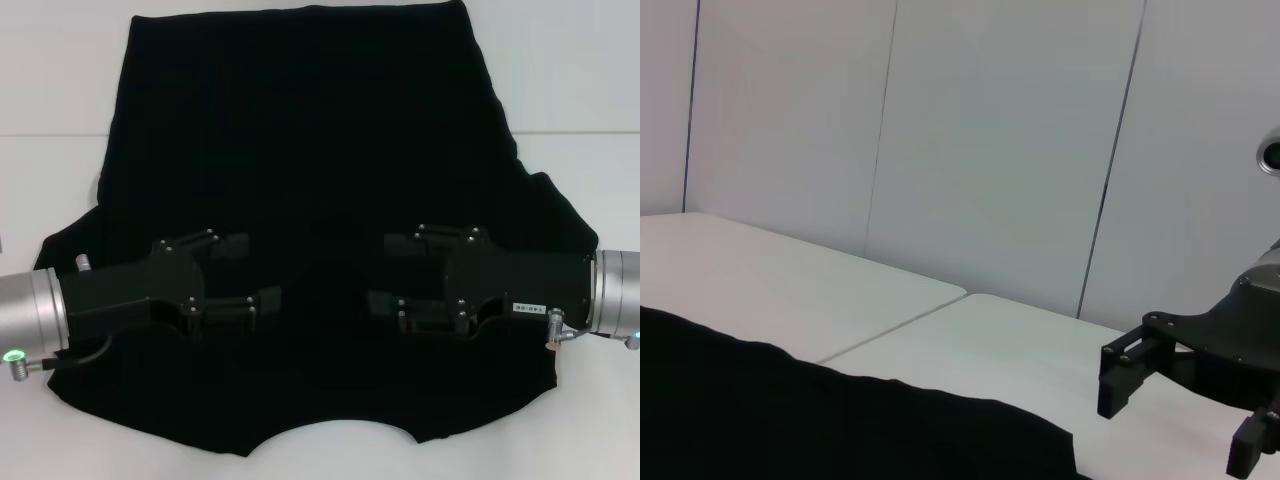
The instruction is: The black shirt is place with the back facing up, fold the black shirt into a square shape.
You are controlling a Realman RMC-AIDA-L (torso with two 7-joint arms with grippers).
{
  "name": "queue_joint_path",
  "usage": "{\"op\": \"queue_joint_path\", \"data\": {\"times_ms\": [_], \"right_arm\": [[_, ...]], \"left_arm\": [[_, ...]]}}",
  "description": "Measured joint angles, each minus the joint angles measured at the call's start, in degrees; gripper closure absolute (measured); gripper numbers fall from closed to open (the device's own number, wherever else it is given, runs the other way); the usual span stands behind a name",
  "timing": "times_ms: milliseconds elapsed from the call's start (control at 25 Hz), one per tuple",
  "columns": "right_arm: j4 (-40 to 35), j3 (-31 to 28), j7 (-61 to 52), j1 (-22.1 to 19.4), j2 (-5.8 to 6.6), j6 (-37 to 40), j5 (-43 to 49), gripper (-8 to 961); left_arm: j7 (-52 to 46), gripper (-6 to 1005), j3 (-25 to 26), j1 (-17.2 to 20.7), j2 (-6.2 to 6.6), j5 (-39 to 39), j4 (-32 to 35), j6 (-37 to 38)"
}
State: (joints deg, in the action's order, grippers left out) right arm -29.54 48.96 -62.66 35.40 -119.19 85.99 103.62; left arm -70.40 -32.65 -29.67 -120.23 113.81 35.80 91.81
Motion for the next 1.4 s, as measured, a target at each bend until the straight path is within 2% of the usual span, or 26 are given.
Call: {"op": "queue_joint_path", "data": {"times_ms": [800,1040,1080,1120,1400], "right_arm": [[0.5,0.0,-0.2,-0.2,0.10,-0.3,0.1,198],[0.5,-0.7,-0.3,-0.1,-0.11,-0.5,0.0,197],[0.5,-0.8,-0.3,-0.1,-0.18,-0.6,-0.1,197],[0.5,-0.9,-0.4,0.0,-0.21,-0.6,-0.1,197],[0.8,-1.4,-1.8,0.5,-0.42,-1.1,-0.1,197]], "left_arm": [[0.0,115,-0.3,-0.6,0.26,0.5,-0.3,-0.6],[-1.5,116,3.1,-0.4,0.11,-0.1,-0.1,-0.8],[-3.0,116,4.1,-0.5,0.09,-0.1,0.0,-1.3],[-8.9,116,6.2,-0.6,0.18,-0.1,0.5,-3.8],[-26.6,117,6.8,-0.4,1.24,2.0,3.2,-15.0]]}}
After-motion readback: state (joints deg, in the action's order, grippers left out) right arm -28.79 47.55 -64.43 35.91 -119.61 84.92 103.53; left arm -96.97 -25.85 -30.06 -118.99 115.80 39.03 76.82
